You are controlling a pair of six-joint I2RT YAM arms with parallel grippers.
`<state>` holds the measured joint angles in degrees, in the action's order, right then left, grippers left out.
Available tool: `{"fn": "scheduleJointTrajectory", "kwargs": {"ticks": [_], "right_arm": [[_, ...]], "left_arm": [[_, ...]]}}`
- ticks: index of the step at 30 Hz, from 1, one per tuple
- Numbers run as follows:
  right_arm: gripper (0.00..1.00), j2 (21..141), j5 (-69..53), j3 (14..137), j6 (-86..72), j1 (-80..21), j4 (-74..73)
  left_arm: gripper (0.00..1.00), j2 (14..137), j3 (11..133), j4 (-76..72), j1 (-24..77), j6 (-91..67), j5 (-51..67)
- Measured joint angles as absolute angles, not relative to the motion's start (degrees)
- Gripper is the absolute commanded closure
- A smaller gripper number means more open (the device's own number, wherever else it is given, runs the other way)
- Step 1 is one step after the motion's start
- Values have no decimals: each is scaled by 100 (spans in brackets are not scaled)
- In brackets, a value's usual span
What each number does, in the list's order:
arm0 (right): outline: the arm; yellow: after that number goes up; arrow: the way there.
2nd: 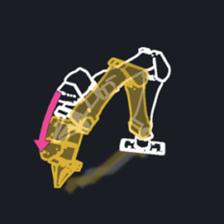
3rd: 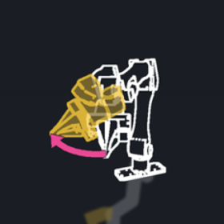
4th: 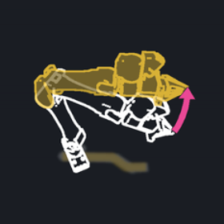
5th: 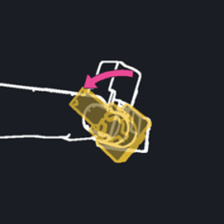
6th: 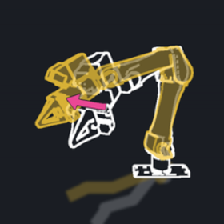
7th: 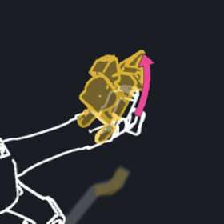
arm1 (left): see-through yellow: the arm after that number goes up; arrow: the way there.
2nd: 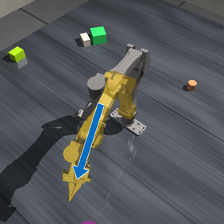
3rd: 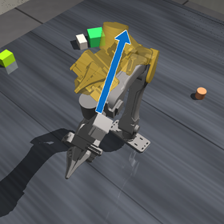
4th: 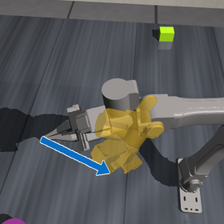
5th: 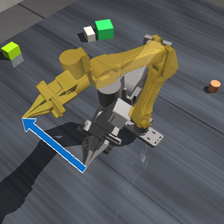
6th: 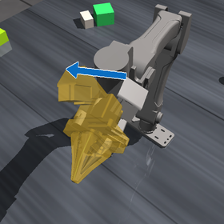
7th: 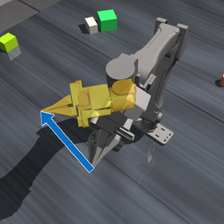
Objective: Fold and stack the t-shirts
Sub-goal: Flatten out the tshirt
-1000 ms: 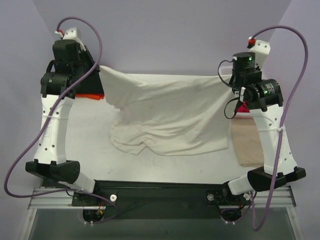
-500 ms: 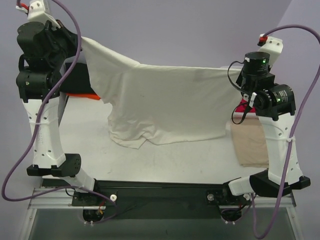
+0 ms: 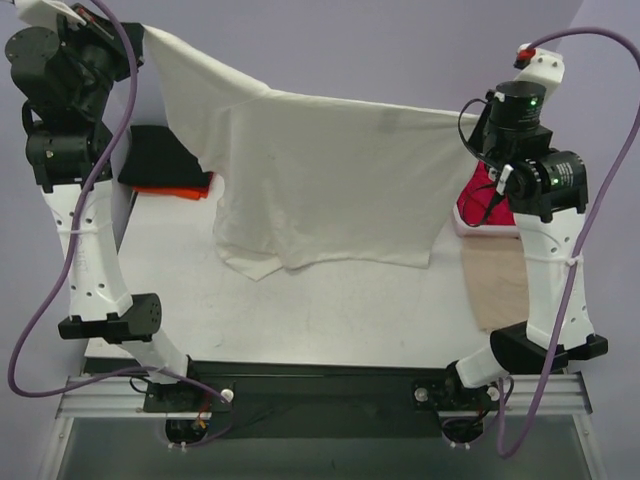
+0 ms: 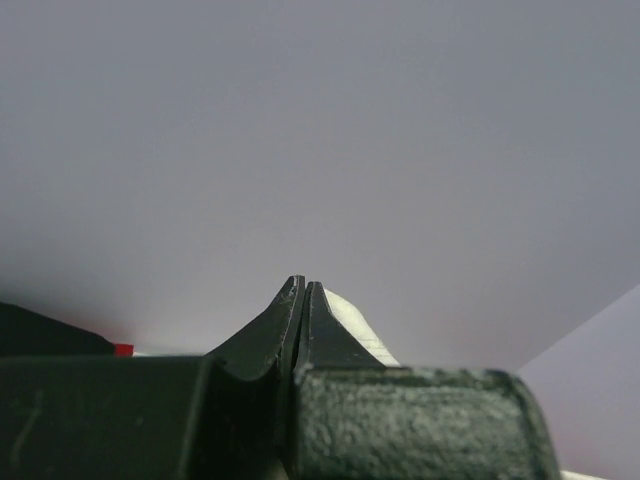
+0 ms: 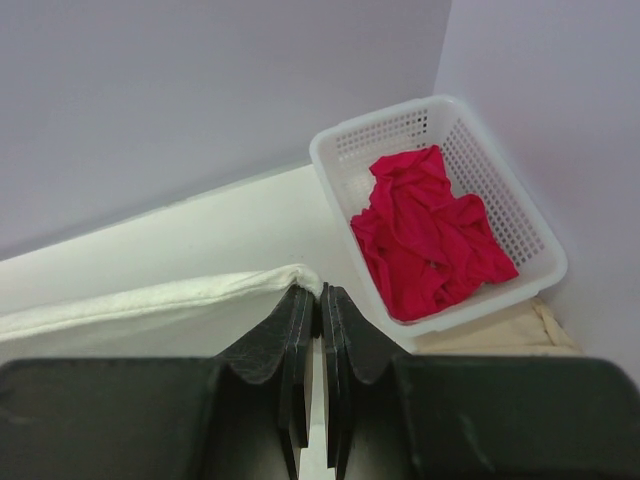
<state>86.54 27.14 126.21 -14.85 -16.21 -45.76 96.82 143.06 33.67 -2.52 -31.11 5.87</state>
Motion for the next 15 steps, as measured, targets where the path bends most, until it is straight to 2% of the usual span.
{"fn": "scheduleJointTrajectory", "kwargs": {"ticks": [4,11,15], "right_arm": [[100,8125,2517,12355,-1417,-1621,-4473],[100,6261,1957,11465,-1330,-1621,-4370],[100,5489,1605,11445,-1337,-1616,-4340]], "left_arm": [[100,9419,14278,3336,-320,-3057,716],[100,8082,13924,3459,-349,-2648,676],[100,7452,14180,3472,-355,-2436,493]]}}
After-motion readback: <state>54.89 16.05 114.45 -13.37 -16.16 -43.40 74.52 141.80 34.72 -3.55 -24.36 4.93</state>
